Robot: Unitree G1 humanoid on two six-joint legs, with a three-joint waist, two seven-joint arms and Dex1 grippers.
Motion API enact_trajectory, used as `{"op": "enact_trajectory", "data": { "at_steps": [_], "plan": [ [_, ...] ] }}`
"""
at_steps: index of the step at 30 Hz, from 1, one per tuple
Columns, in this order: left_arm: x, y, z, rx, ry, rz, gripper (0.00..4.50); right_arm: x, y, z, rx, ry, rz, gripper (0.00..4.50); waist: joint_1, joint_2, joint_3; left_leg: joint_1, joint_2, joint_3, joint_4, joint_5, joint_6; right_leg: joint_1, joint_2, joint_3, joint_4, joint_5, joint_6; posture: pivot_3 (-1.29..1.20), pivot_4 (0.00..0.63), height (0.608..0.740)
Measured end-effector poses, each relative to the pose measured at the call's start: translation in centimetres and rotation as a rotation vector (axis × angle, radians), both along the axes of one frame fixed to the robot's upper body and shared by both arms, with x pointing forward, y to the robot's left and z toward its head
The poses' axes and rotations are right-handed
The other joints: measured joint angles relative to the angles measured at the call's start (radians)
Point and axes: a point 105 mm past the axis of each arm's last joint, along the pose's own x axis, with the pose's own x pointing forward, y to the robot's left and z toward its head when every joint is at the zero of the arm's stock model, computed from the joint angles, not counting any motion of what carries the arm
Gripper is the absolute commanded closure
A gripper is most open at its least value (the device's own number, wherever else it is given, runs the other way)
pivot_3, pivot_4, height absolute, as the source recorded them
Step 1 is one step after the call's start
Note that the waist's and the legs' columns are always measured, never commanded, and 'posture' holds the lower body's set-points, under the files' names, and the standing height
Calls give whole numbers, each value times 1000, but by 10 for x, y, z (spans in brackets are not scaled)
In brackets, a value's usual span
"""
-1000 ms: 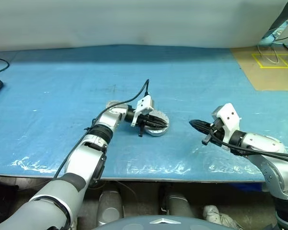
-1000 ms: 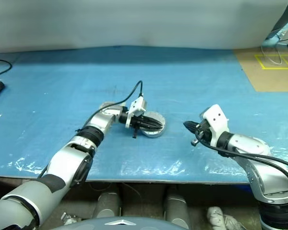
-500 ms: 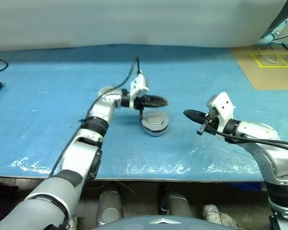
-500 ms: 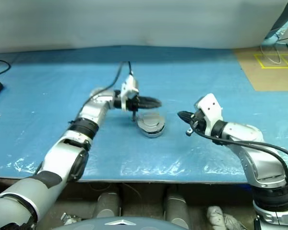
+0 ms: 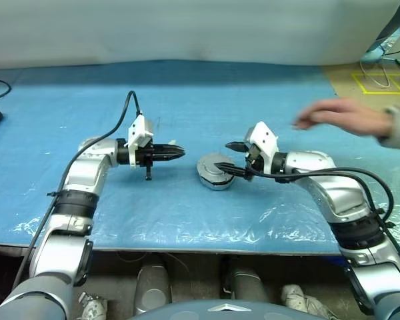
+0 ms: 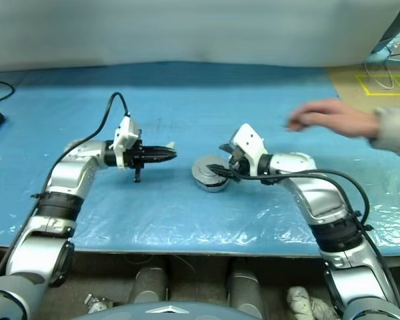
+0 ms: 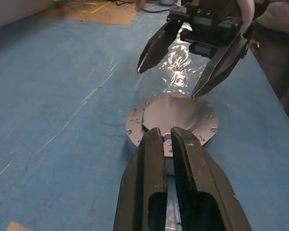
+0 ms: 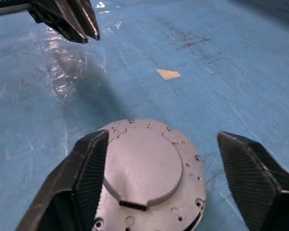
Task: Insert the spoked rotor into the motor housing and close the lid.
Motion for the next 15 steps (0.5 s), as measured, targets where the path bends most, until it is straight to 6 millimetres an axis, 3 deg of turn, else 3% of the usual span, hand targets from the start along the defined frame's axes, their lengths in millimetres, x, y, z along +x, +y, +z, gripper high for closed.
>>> {"op": "enact_trajectory", "data": {
  "at_steps": [7, 15],
  "plan": [
    [-18, 8, -5, -17, 32, 61, 4133, 6, 0, -6, -25, 14, 50, 139, -5, 0, 0, 1, 0, 0, 1, 0, 0, 0, 0, 0, 0, 0, 0, 0, 150, 740],
    [-19, 8, -6, -31, 35, 102, 4133, 0, -7, -9, -39, 41, 66, 139, -5, 0, 0, 1, 0, 0, 2, 0, 0, 0, 0, 0, 1, 0, 0, 0, 150, 740]
  ]
}}
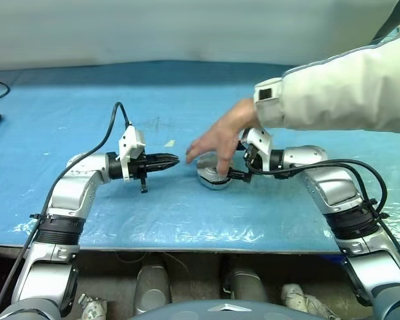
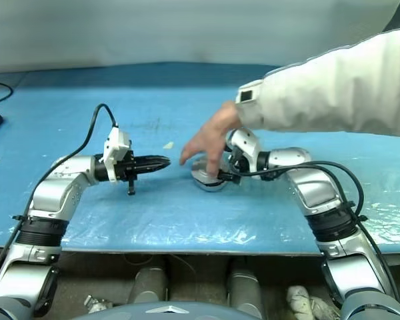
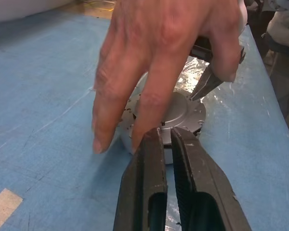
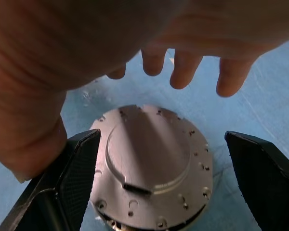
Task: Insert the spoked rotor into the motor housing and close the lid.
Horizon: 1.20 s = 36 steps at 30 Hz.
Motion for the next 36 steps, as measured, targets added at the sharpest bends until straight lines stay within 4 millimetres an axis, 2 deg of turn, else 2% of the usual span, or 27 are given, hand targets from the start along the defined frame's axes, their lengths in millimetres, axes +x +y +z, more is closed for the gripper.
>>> {"op": "enact_trajectory", "data": {
  "at_steps": [4, 11, 20, 36],
  "plan": [
    [1, -1, 1, 0, -5, -1, 4133, -3, -12, -11, -19, 31, -40, 139, 1, 0, 0, -1, 0, 0, 0, 0, 0, -1, 0, 0, 0, 0, 0, 0, 150, 740],
    [6, -7, 6, 0, -20, -23, 4133, -2, -38, -18, -54, 38, -129, 139, 1, 0, 0, -1, 0, 0, 1, 0, 0, -1, 0, 1, 0, 0, 0, 0, 150, 740],
    [8, -11, 5, 0, -20, -35, 4133, -8, -67, -11, -54, 14, -212, 139, 4, 0, 0, -1, 0, 0, 1, 0, 1, -1, 0, 1, 1, 0, 0, 0, 150, 740],
    [12, -12, 8, 0, -22, -31, 4133, -8, -65, -5, -41, -9, -221, 139, 2, 0, 0, 0, 0, 0, 2, 0, 1, 0, 0, 1, 2, 0, 0, 0, 150, 740]
  ]
}}
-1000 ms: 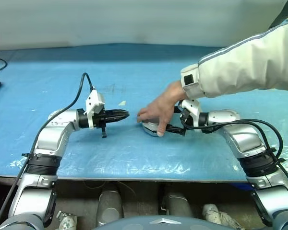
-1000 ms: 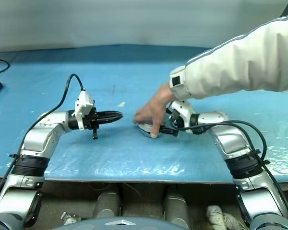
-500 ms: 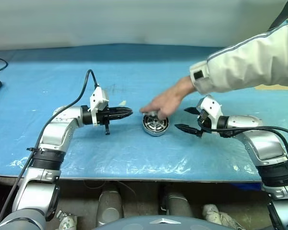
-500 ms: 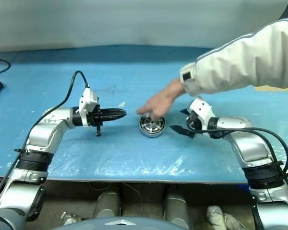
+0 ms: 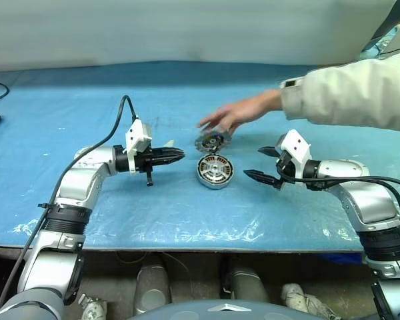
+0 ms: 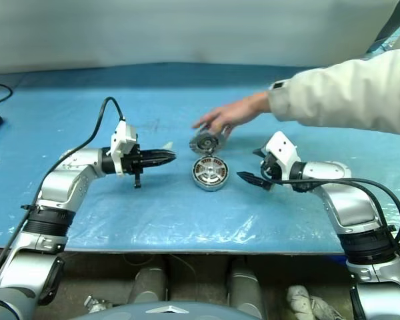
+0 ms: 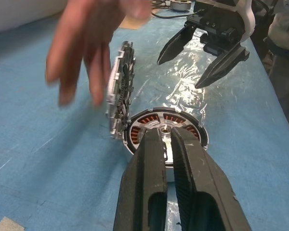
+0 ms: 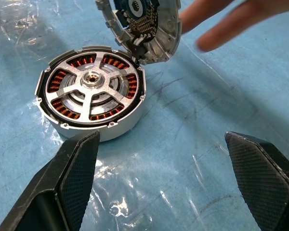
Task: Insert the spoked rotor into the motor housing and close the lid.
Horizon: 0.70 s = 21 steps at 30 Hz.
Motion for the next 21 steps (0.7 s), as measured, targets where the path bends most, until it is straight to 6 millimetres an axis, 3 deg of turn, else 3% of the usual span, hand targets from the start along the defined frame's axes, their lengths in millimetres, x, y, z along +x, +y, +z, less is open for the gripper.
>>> {"op": "enact_trajectory", "data": {
  "at_steps": [6, 14, 17, 21],
  "plan": [
    [26, 5, 15, -80, 15, 111, 4133, 1, 3, 3, 6, -10, 6, 139, 1, 0, 0, 0, 0, 0, 2, 0, 0, 0, 0, 0, 1, 0, 0, 0, 150, 740],
    [90, 1, 33, -101, 21, 259, 4133, 2, 5, 3, 8, -9, 12, 139, 6, 0, 0, -1, -1, -1, 4, 1, 1, 1, 0, 1, 2, 0, 1, 0, 150, 740],
    [103, -21, 34, -116, 51, 250, 4133, 1, 5, 3, 7, -8, 8, 139, 9, -1, 1, -2, -2, -2, 4, 1, 1, 1, 0, 0, 1, 1, 1, 0, 150, 740],
    [104, -58, 29, -91, 67, 188, 4133, -8, 8, 6, 10, -20, -1, 139, 12, -2, 1, -4, -2, -2, 3, 1, 1, 2, 0, 0, -1, 4, 6, 0, 150, 740]
  ]
}}
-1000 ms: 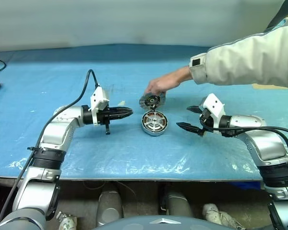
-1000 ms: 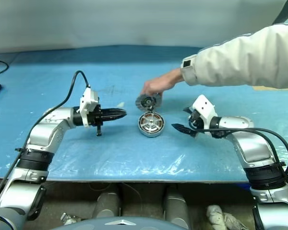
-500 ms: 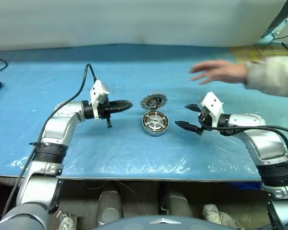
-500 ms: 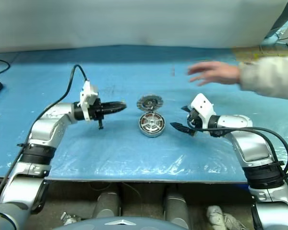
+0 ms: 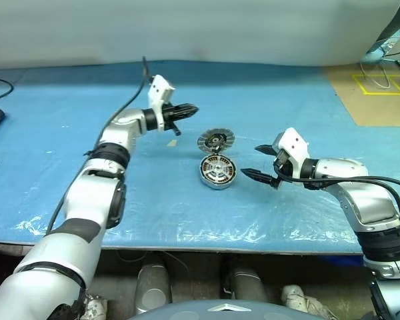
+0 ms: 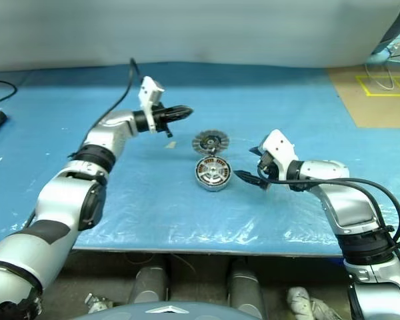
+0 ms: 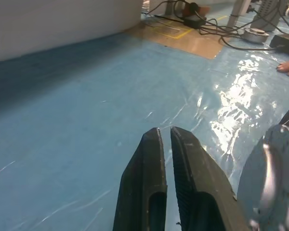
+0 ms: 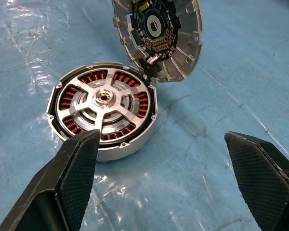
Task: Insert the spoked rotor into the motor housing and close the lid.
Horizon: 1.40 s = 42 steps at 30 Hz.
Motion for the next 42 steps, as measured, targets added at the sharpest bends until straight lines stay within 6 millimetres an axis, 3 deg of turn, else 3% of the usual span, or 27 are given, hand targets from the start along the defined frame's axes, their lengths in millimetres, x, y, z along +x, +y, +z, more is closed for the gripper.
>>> {"op": "enact_trajectory", "data": {
  "at_steps": [5, 14, 20, 25, 33, 37, 42],
  "plan": [
    [-9, -36, -16, 39, 46, -75, 4133, -17, -7, -3, 3, 16, -56, 139, -1, -1, 1, 0, 0, 0, -2, 0, 0, 1, 0, 0, -1, 0, 0, 0, 150, 740],
    [-39, -68, -26, 125, 31, -346, 4133, -38, -20, 19, 5, -41, -143, 139, 6, -2, 1, 3, -1, 0, -1, 0, 0, 5, -3, 0, -2, -1, -1, 0, 150, 740],
    [-61, -70, -32, 170, 35, -541, 4133, -43, -30, 17, 0, -29, -197, 139, 5, -2, 1, 4, -1, 0, -2, 0, 0, 4, -2, 0, -2, -1, -1, 0, 150, 740],
    [-72, -64, -50, 226, 73, -618, 4133, -43, -29, 19, -3, -42, -200, 139, 5, -2, 1, 4, -1, 0, -2, 0, 0, 5, -3, 0, -2, -1, -1, 0, 150, 740],
    [-76, -67, -77, 173, 139, -549, 4133, -35, -26, 24, -9, -75, -189, 139, 5, -2, 1, 3, -1, 0, -2, 0, 0, 5, -3, 0, -2, -1, -1, 0, 150, 740],
    [-78, -78, -77, 134, 142, -524, 4133, -33, -22, 17, -18, -59, -174, 139, 5, -2, 1, 3, -1, 0, -2, 0, 1, 5, -3, 0, -3, -1, -1, 0, 150, 740],
    [-81, -75, -79, 121, 119, -528, 4133, -28, -20, 20, -14, -66, -160, 139, 1, -2, 1, 4, -1, 0, -3, 0, 1, 4, -3, 0, -2, -1, -1, 0, 150, 740]
  ]
}}
